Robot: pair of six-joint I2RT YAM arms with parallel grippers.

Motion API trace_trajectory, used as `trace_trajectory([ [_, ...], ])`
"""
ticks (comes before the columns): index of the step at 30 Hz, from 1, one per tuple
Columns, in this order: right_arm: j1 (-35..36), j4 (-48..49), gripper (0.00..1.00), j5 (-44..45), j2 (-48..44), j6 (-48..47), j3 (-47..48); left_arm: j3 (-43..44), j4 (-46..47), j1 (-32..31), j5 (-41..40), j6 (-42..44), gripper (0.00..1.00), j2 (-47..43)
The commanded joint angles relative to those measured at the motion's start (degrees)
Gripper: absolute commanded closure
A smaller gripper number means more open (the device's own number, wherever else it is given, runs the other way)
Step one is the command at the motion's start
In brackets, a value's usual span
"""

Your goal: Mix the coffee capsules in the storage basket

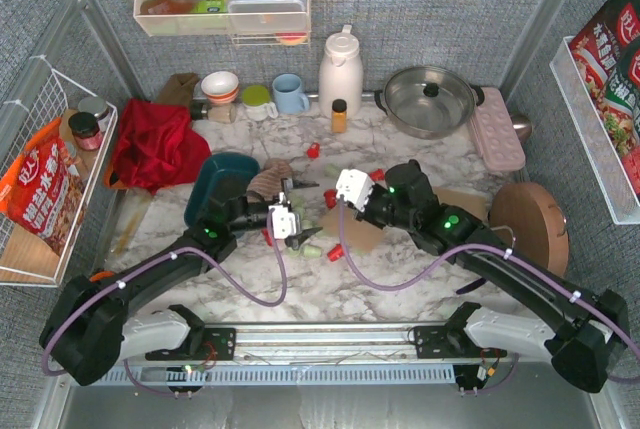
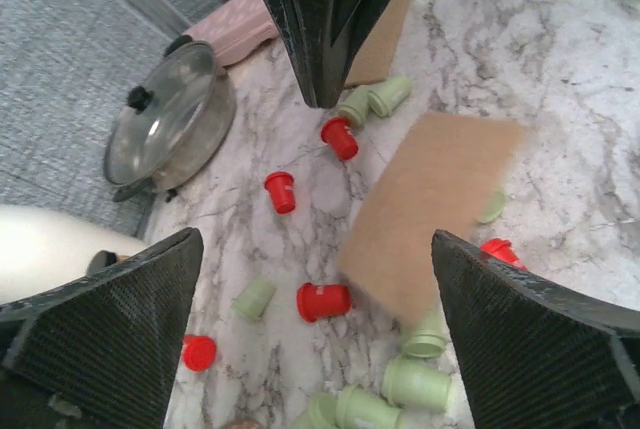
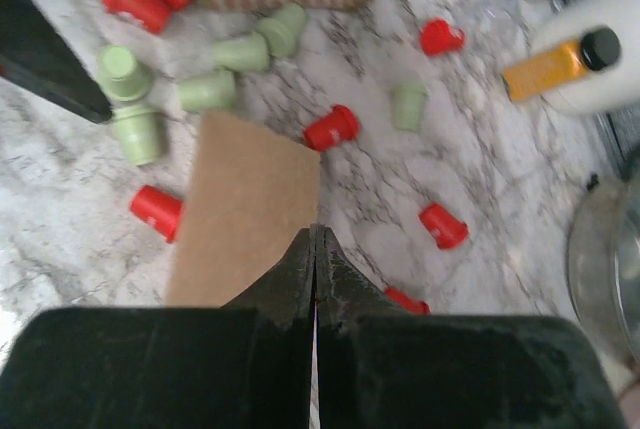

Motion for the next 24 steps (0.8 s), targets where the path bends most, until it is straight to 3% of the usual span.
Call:
trace_trajectory([
  [1, -1.27, 2.50, 1.00, 8.72, -0.39, 4.81, -0.05, -2.26, 12.86, -0.11, -5.34, -5.92, 0.01, -1.18],
  [5, -2.88, 1.91, 1.00, 10.23, -0.33, 7.48, 0.05, -3.98, 19.02, -0.06, -10.67, -9.98, 0.01, -1.79],
  [10, -3.79, 0.17, 1.00, 7.36, 0.40, 10.50, 0.07, -2.97, 14.07, -0.11, -10.64, -8.49, 0.01, -1.77],
  [11, -3.76, -0.31, 0.93, 7.17, 0.69, 11.52, 0.15, -1.97, 10.09, -0.04, -9.35, -6.52, 0.01, -1.43],
  [13, -3.81, -0.41, 0.41, 10.24, 1.25, 17.05, 0.11, 0.55, 2.89, -0.13, -7.34, -4.50, 0.01, 0.13],
  [14, -3.84, -0.79, 0.29, 13.63, 1.65, 20.56, 0.26, 1.55, 1.56, -0.08, -6.55, -6.09, 0.01, 1.18],
  [17, -3.88, -4.93, 0.18, 15.68, 2.09, 27.06, 0.95, 3.76, 1.57, -0.11, -3.97, -11.42, 0.01, 3.77],
  [22, -3.41, -9.22, 0.02, 17.77, -1.87, 39.44, -2.61, 3.83, 1.65, -0.09, -3.73, -10.34, 0.01, 5.27],
  [24, -2.34, -11.99, 0.01, 21.59, -3.63, 44.33, -3.91, 2.91, 3.34, -0.11, -4.58, -9.79, 0.01, 5.04],
])
